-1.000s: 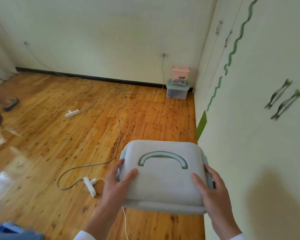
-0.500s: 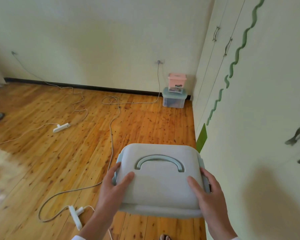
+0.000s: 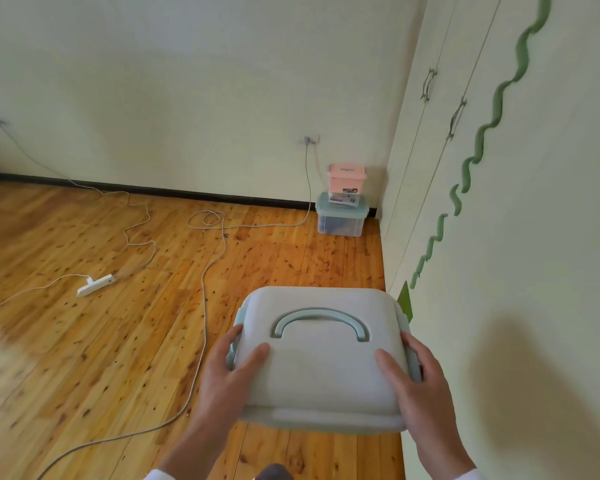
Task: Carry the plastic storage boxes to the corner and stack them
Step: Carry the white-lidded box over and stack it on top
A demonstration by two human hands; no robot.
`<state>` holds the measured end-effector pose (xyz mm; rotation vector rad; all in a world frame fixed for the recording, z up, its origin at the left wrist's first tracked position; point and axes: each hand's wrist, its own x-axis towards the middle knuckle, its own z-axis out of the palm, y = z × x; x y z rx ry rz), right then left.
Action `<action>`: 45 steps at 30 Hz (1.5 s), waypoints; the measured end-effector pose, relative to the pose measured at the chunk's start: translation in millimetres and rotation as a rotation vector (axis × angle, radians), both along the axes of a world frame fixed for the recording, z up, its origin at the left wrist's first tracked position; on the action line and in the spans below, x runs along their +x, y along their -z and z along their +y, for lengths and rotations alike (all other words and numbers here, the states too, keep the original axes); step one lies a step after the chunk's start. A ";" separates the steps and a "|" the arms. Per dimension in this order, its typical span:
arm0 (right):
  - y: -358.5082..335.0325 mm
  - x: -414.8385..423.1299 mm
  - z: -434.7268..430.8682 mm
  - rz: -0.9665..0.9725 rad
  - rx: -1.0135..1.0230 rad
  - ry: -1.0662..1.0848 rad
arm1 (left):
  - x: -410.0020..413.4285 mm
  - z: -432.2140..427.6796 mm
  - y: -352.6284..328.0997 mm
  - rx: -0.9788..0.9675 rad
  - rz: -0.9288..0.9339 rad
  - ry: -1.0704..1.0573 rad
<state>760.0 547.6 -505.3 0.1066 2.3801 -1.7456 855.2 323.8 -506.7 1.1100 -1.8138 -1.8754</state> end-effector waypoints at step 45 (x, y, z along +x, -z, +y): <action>11.2 -634.7 -237.9 -0.013 -0.092 0.134 | -664.7 -252.9 4.6 -0.064 -0.019 0.184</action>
